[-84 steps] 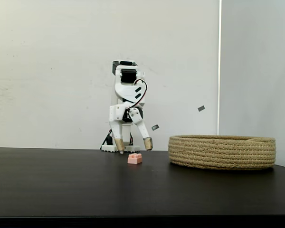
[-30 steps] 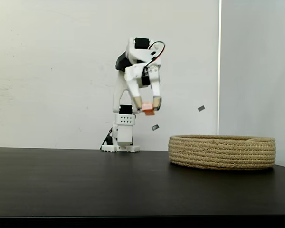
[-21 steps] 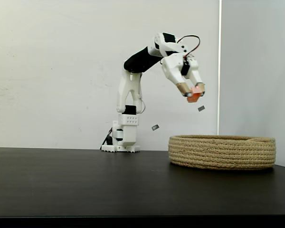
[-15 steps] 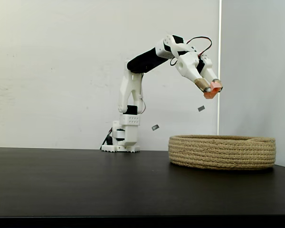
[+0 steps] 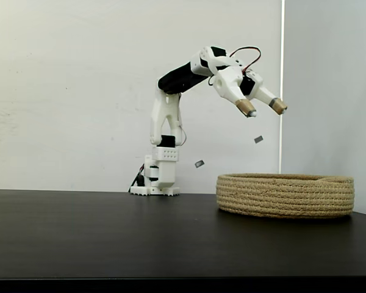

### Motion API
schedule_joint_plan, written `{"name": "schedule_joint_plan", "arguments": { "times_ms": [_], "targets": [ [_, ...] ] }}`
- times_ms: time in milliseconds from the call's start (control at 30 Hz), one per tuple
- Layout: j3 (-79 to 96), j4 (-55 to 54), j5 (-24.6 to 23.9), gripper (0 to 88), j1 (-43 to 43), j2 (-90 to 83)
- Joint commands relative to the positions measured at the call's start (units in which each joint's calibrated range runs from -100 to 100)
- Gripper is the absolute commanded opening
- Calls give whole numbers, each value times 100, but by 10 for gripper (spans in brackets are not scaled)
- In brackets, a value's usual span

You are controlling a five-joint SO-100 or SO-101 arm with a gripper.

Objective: Place the lego blocks in the tray

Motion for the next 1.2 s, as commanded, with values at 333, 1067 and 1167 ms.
{"name": "schedule_joint_plan", "arguments": {
  "times_ms": [333, 1067, 1167],
  "targets": [
    [6568, -1995, 698, 0, 1972, -5889],
    [10508, 1720, 977, 0, 2640, -9294],
    [10508, 1978, 1035, 1, 2640, -9294]
  ]
}}
